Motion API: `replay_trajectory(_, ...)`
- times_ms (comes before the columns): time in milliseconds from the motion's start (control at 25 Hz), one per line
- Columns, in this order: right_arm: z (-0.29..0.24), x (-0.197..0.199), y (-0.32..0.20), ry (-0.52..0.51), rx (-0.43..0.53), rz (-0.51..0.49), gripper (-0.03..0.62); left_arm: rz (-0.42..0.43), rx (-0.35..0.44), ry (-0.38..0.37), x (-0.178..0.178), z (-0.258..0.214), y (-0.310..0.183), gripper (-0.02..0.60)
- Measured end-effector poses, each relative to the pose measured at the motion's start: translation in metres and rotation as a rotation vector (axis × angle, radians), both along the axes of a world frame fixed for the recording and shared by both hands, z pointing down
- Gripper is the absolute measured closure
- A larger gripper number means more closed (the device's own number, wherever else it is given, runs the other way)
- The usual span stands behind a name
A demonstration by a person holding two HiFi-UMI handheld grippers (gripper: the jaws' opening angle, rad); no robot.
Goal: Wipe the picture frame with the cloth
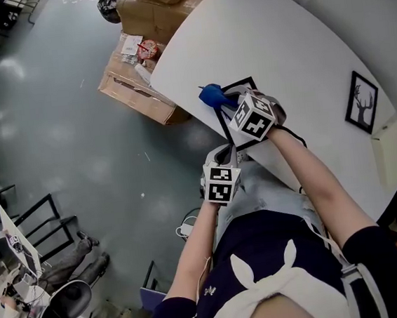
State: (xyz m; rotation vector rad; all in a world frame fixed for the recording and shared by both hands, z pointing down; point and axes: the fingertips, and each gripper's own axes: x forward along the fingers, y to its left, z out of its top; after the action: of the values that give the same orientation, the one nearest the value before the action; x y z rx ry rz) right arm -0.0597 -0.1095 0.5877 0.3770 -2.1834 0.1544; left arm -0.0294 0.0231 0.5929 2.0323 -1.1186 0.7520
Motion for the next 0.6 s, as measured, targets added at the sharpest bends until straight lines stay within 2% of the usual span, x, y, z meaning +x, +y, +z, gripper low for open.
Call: replay_trajectory(600, -0.001, 0.025, -0.01, 0.029, 0.006, -0.025, 0.51, 0.0, 0.009, -0.002, -0.001, 0.0, 0.0, 0.58)
